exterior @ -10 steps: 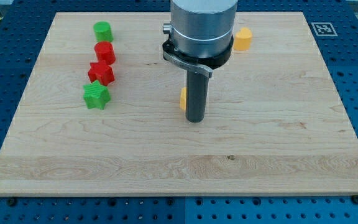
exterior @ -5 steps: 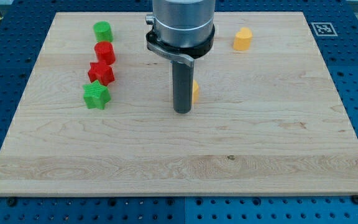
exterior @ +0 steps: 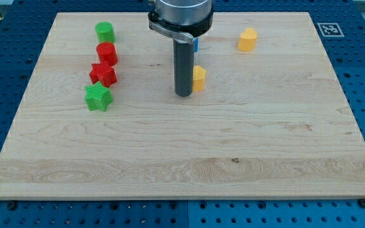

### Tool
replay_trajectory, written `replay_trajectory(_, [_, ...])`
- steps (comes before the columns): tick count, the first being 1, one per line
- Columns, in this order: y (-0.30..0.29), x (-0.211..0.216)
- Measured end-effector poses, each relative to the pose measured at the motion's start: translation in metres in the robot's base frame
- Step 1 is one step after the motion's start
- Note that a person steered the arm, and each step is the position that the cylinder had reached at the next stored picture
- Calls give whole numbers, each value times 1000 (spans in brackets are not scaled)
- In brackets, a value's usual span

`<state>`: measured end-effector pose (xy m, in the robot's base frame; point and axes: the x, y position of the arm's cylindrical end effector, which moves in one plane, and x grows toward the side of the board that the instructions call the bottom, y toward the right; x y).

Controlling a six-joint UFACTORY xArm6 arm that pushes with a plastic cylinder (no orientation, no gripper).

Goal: Put the yellow hexagon to the right of the red star

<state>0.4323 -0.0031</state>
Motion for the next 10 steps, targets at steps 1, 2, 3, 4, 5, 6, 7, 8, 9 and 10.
replay_trajectory(1, [0, 0])
replay_trajectory(2, [0, 5])
replay_trajectory(3, [0, 8])
replay_trajectory(4, [15, 18])
replay_trajectory(5, [26, 21])
replay_trajectory(6, [26, 20])
replay_trajectory(7, [26, 18])
replay_trajectory(8, [26, 14])
replay_trajectory(9, [26, 11])
replay_trajectory(10, [26, -2])
